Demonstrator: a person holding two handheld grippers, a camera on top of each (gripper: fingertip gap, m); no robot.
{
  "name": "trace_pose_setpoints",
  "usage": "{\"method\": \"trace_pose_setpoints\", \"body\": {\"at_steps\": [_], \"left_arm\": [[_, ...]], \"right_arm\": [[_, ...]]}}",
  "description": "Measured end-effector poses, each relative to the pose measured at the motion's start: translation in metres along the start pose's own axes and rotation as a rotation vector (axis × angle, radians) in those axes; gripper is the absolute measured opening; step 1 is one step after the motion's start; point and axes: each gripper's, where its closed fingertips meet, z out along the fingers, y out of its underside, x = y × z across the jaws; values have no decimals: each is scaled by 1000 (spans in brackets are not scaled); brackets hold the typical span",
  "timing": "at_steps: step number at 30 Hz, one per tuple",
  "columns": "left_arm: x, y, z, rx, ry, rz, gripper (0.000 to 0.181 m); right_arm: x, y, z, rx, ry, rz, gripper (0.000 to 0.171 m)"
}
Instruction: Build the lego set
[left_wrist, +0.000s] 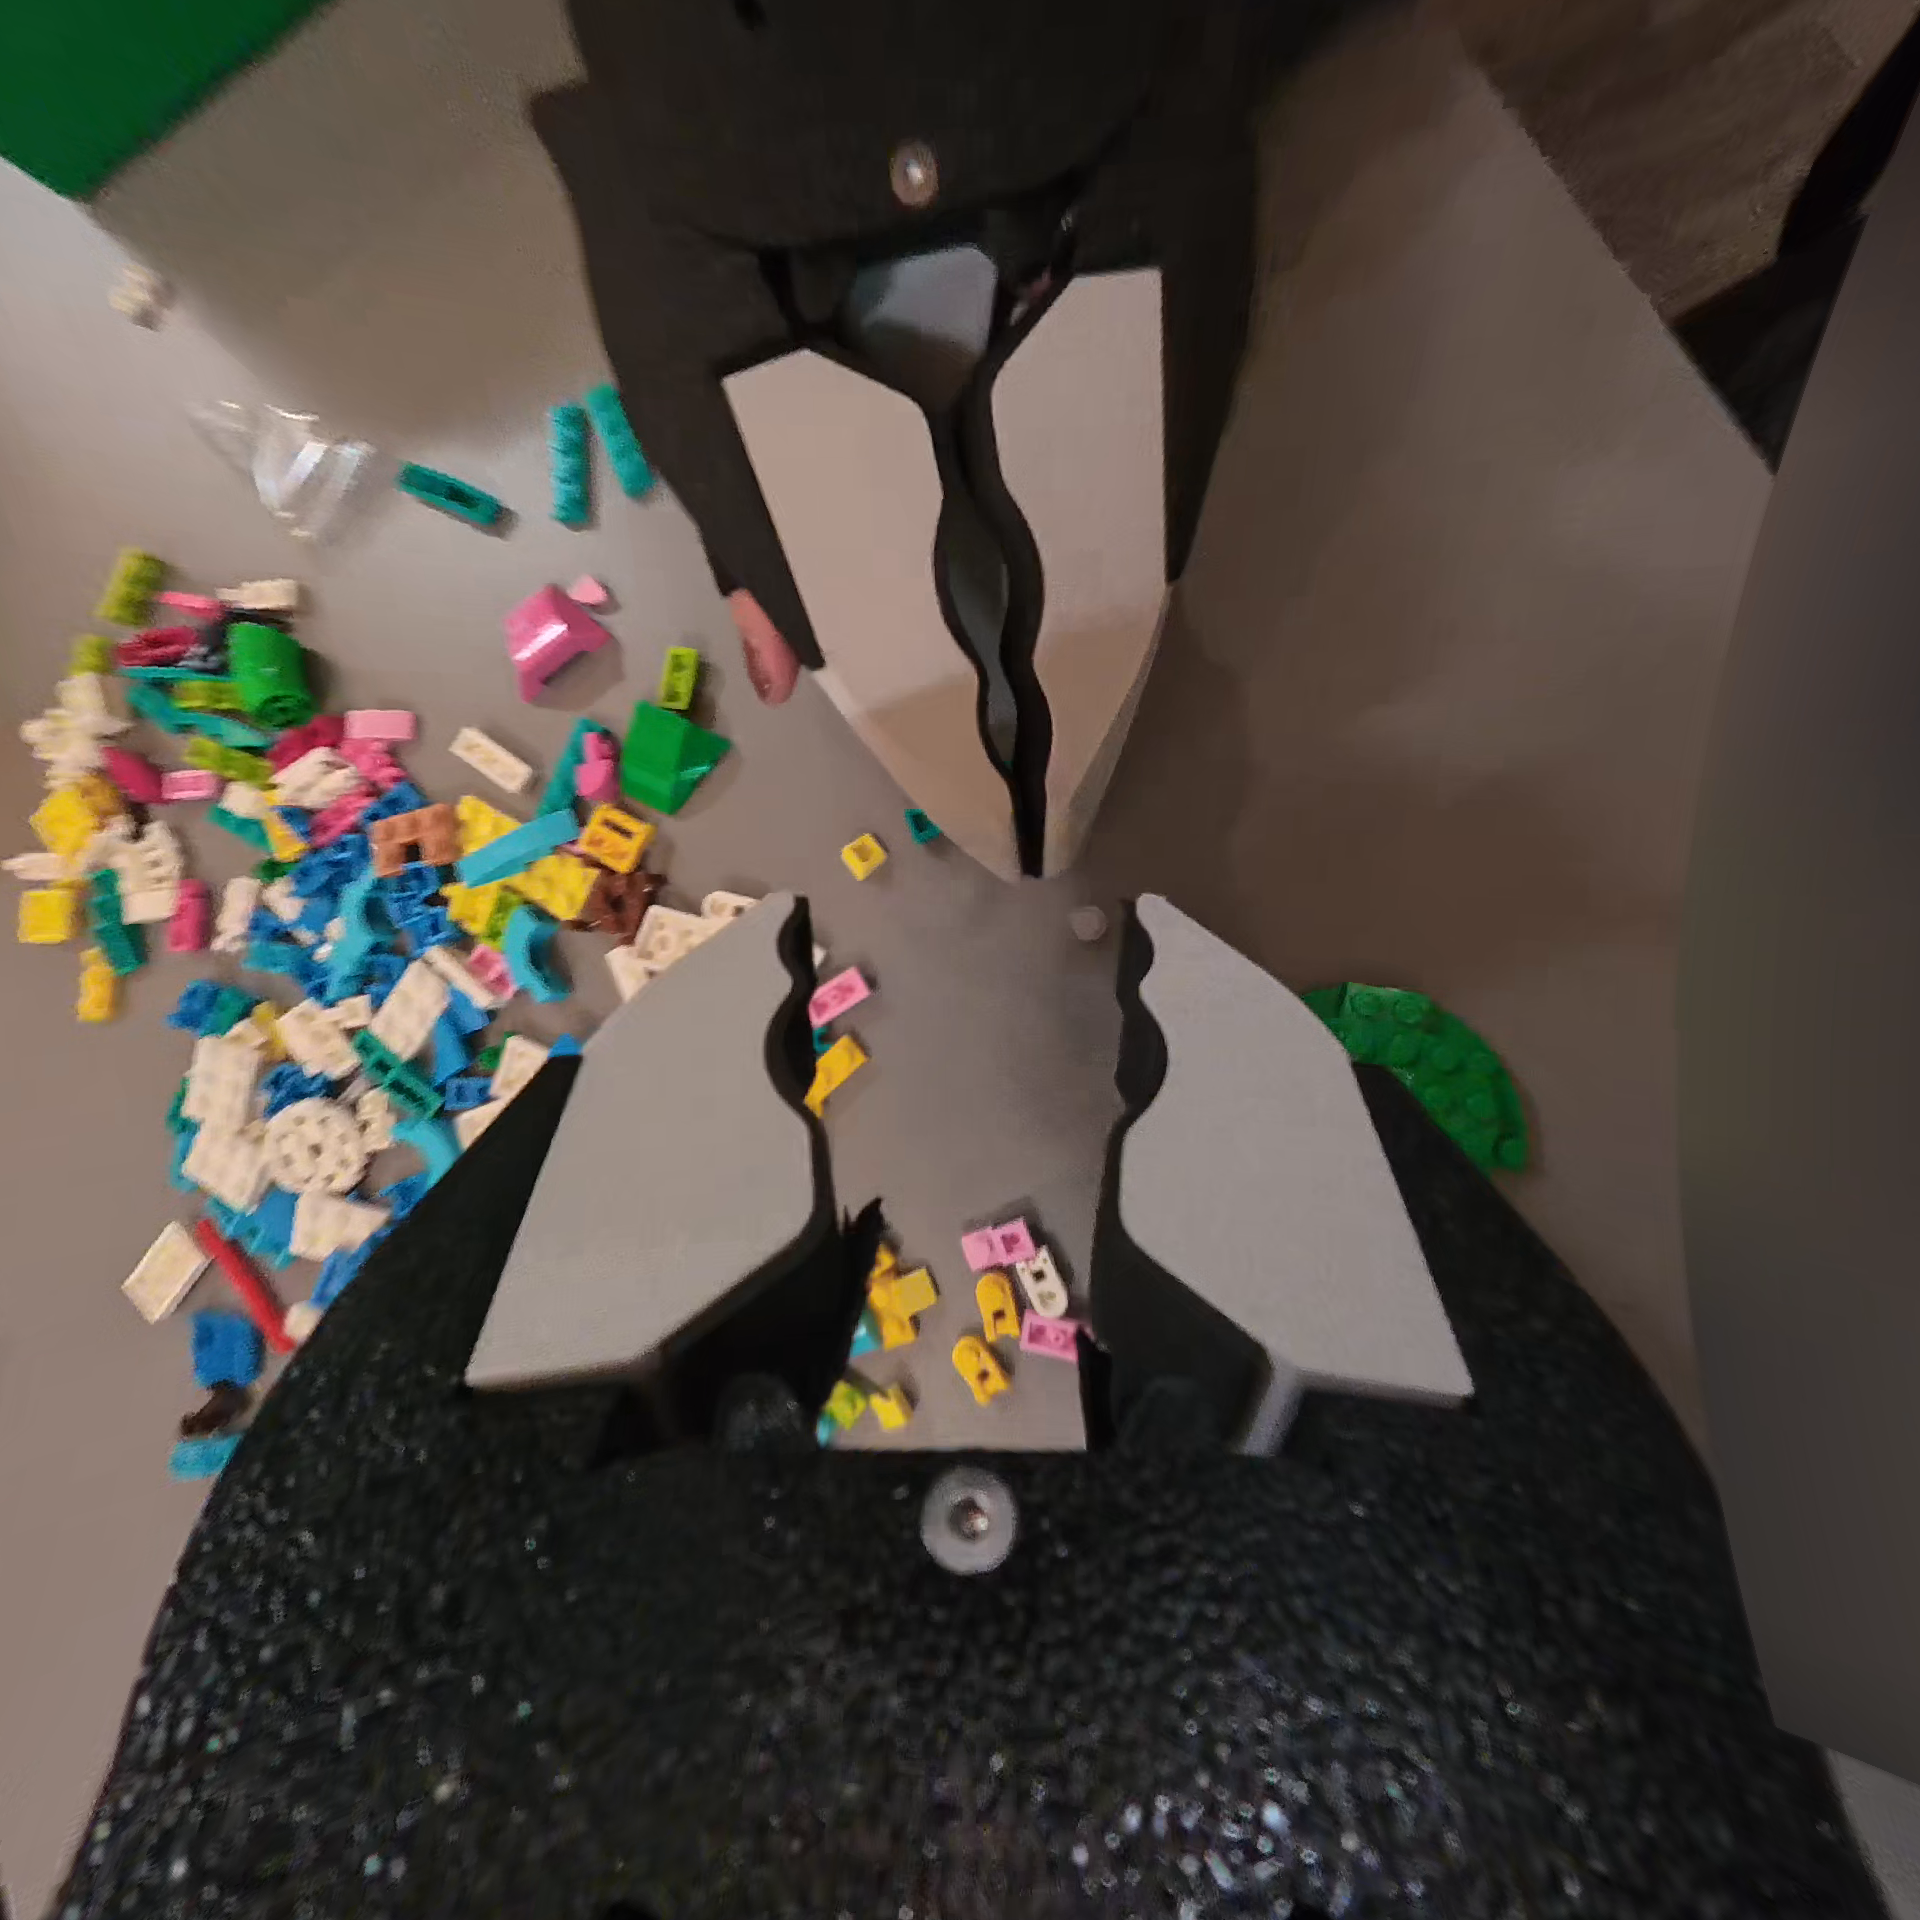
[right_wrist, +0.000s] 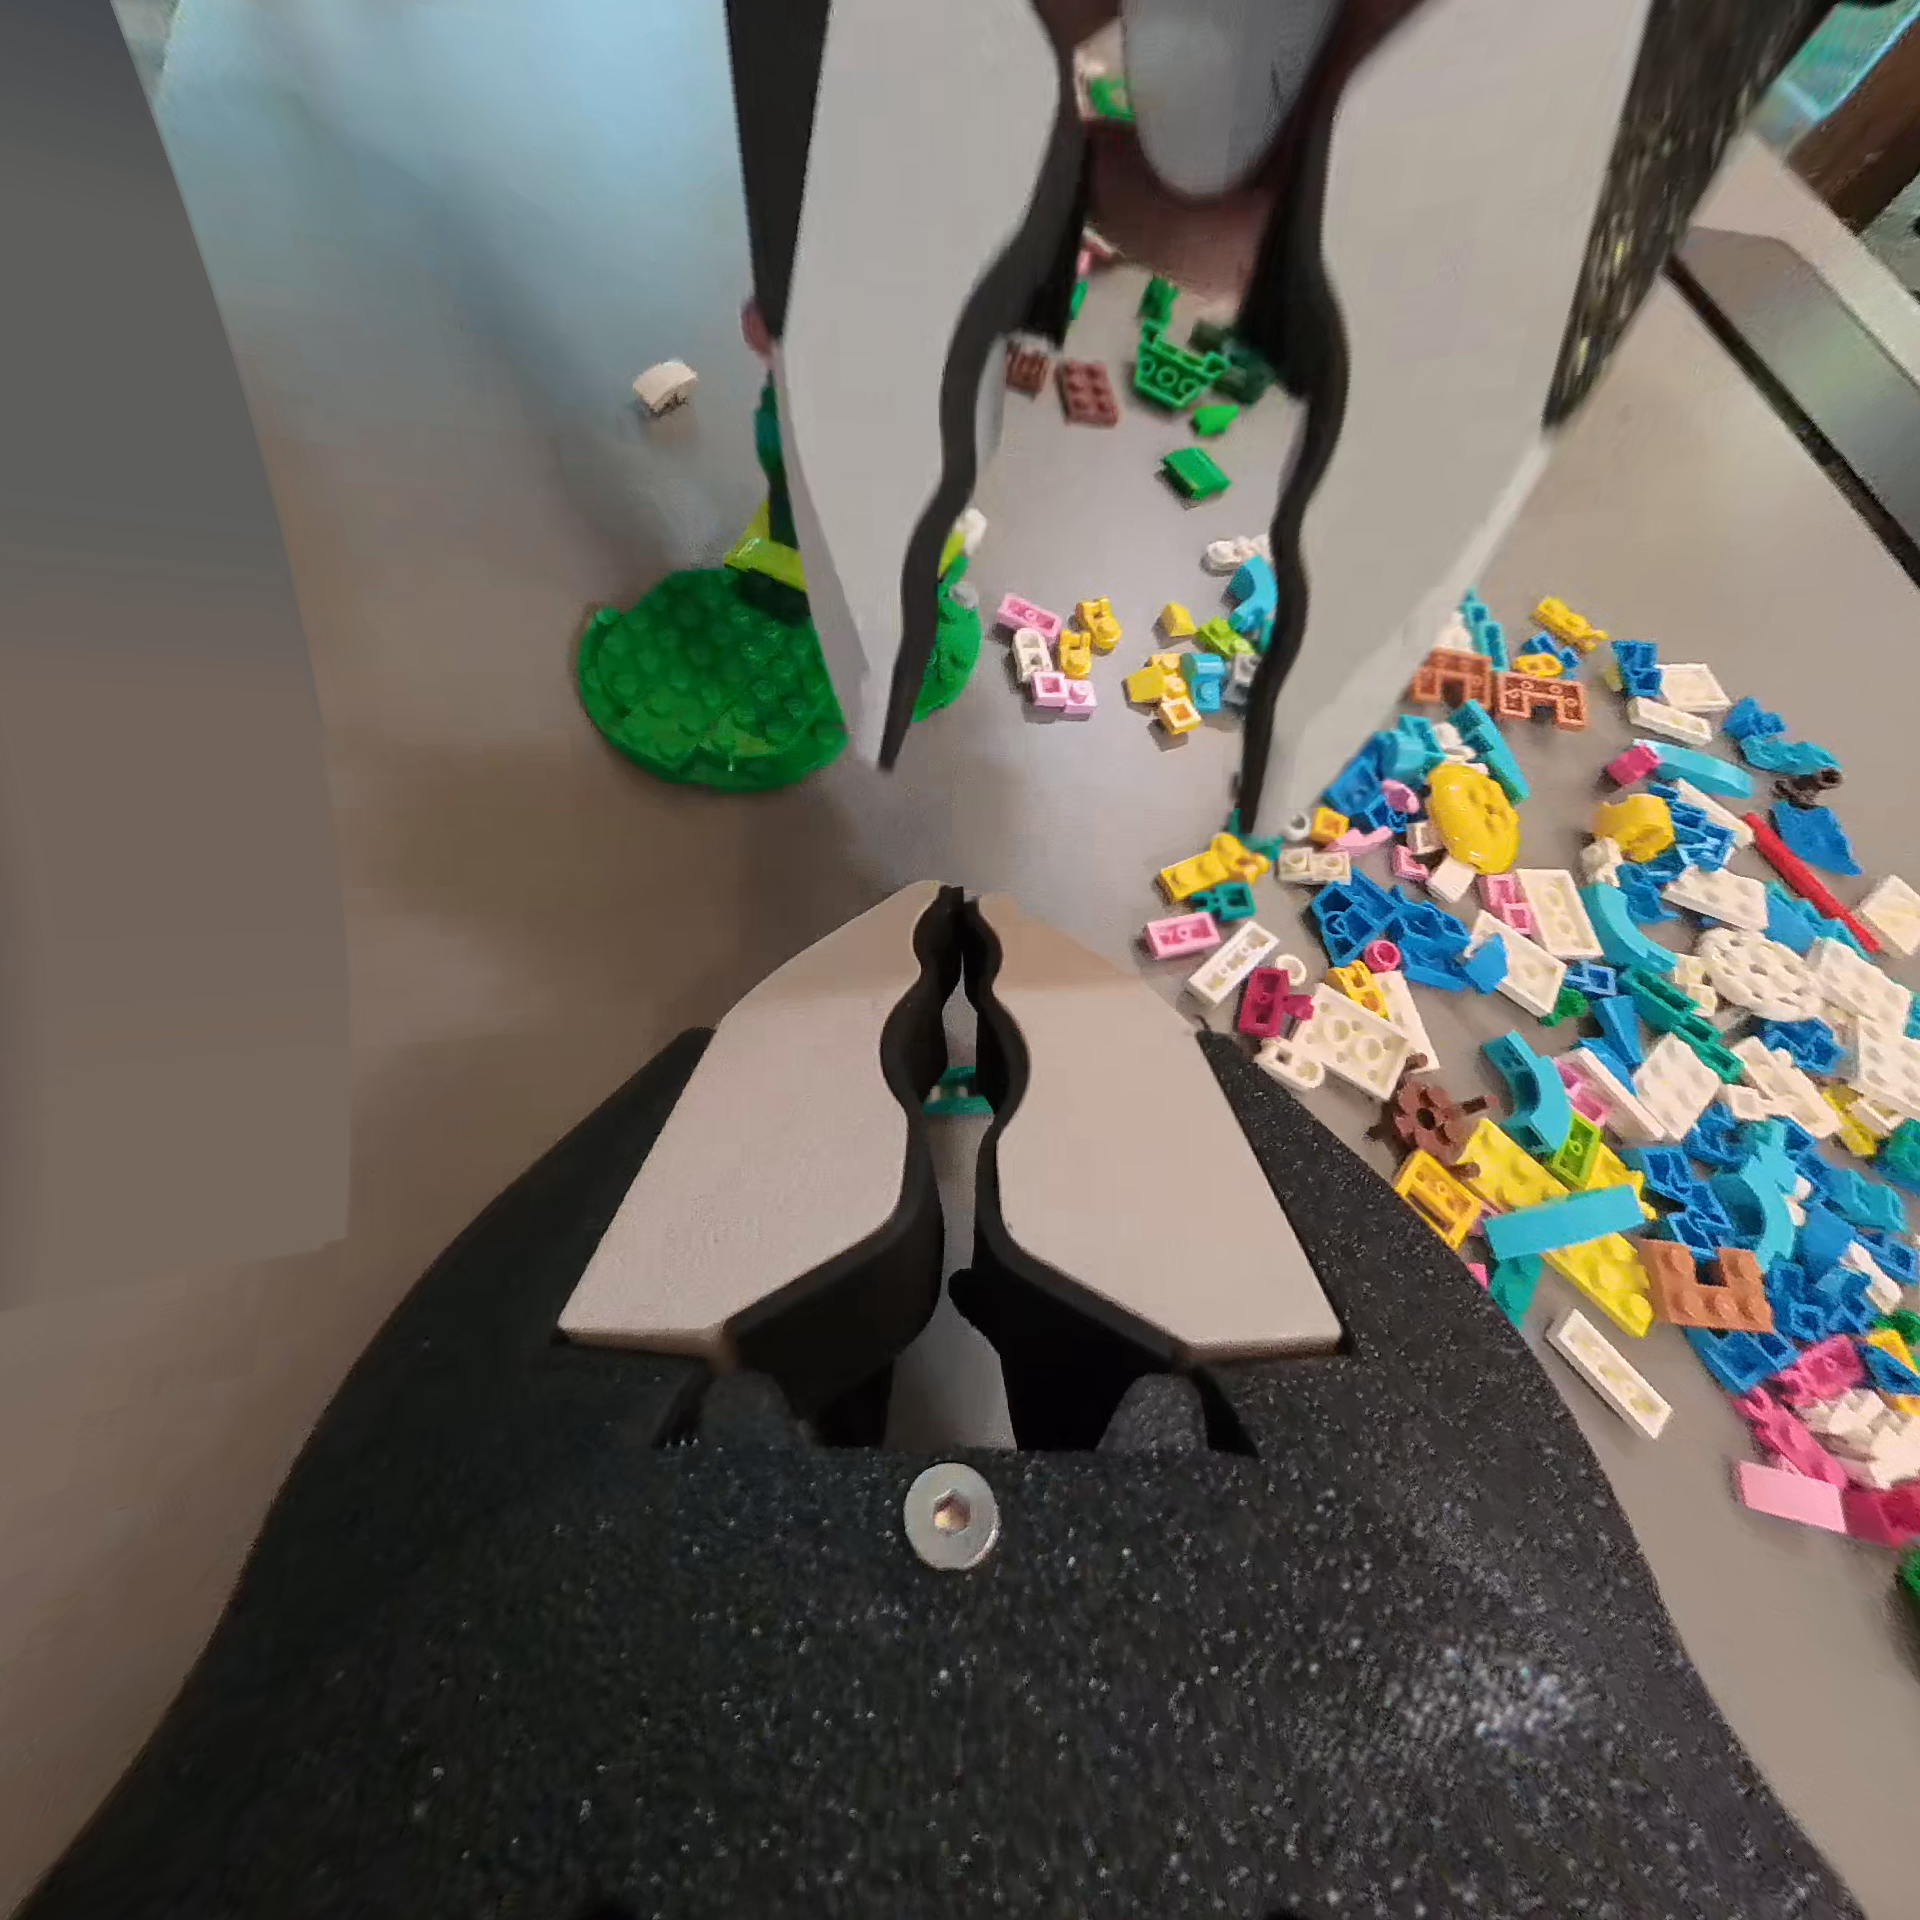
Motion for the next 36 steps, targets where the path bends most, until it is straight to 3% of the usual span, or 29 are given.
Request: {"method": "trace_pose_setpoints", "body": {"at_steps": [5,9,13,17,24,32,36], "left_arm": [[5,2,-41,68,-141,-36,51],[33,27,-61,41,-212,-149,57],[50,58,-67,-6,-374,-336,60],[65,67,-65,74,-503,-592,62],[61,76,-53,159,-637,-778,72],[56,84,-40,65,-667,-751,55],[57,84,-41,64,-653,-720,29]], "right_arm": [[-4,-6,0,43,-19,-6,2],[-19,-24,10,62,-59,-21,22],[-32,-36,27,37,-74,-67,35],[-31,-39,37,29,-26,-109,37],[-23,-50,34,125,39,-104,35],[-22,-49,33,149,47,-109,34],[-22,-47,31,156,31,-124,37]]}}
